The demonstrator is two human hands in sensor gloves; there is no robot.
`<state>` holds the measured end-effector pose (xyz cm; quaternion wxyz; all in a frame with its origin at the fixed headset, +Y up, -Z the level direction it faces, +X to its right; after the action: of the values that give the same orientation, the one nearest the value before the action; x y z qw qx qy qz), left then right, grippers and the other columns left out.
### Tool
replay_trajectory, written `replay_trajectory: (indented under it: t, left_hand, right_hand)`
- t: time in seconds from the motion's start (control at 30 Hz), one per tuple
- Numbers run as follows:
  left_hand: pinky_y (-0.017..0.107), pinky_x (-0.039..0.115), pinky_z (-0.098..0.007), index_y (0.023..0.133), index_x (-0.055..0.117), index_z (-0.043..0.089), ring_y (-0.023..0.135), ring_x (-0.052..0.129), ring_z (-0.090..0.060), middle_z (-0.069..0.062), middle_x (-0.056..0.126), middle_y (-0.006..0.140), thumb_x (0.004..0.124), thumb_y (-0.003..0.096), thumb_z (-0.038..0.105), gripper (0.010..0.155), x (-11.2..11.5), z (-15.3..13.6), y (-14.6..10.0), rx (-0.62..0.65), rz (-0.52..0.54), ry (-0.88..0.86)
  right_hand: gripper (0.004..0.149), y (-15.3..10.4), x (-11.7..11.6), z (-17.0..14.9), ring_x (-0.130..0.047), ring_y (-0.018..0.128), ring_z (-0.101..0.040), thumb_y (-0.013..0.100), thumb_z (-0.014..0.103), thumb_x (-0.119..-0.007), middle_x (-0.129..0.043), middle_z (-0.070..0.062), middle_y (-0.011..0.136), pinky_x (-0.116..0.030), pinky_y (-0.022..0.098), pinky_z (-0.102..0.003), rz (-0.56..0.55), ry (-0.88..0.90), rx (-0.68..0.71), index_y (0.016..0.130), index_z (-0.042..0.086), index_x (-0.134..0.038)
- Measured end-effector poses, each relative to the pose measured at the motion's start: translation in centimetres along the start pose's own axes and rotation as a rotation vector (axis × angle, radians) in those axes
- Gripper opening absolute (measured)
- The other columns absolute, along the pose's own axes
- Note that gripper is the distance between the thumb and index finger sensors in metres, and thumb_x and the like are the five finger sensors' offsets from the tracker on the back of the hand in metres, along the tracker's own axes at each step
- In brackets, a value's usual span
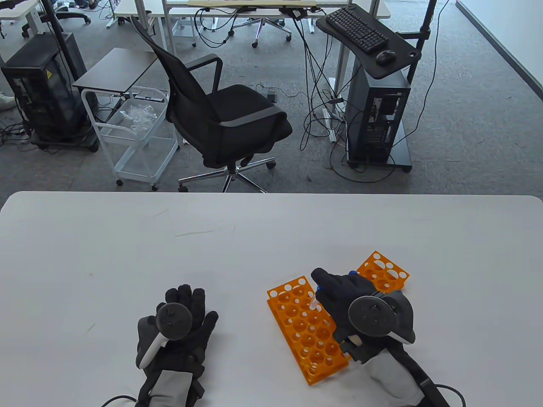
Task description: Transfer 4 test tubes between racks (Right hand only)
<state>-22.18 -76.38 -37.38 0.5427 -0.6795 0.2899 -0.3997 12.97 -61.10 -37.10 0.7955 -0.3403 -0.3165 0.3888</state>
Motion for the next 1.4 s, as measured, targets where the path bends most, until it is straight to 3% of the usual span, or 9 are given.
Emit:
replay_trajectory:
  t: [0.83,1.4]
  left_hand:
    - [0.076,-0.014,-0.04,0.113,0.012,0.043,0.104,-0.022,-0.011,0.014,-0.007,0.117,0.046,0.0574,0.064,0.068,0.0,0.0,0.0,0.001,0.002,-0.008]
    - [0.076,-0.014,-0.04,0.113,0.012,0.044,0.104,-0.022,-0.011,0.014,-0.007,0.117,0.046,0.0574,0.064,0.068,-0.1,0.0,0.0,0.003,0.005,-0.014]
  right_hand:
    - [0.049,-0.4,-5.2,2.5,-0.094,0.064,-0.041,0.048,0.032,-0.079,-0.098,-0.016,0.077,-0.068,0.055,-0.063,0.221,0.02,0.071,0.091,0.009,-0.08]
    - [0.049,-0.6,-6.4,2.7,-0.094,0.065,-0.041,0.048,0.032,-0.079,-0.097,-0.016,0.078,-0.068,0.055,-0.063,0.278,0.0,0.073,0.091,0.009,-0.08]
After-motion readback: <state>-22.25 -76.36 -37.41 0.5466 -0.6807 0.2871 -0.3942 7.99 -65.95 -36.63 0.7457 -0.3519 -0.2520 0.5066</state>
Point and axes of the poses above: the tracker on the back of each hand, its own z axis roughly to the thumb side, its own y axis roughly from the wrist to the fingertips, x = y × z, the point moved 4 cm from there along y, roughly from the wrist to the fingertips
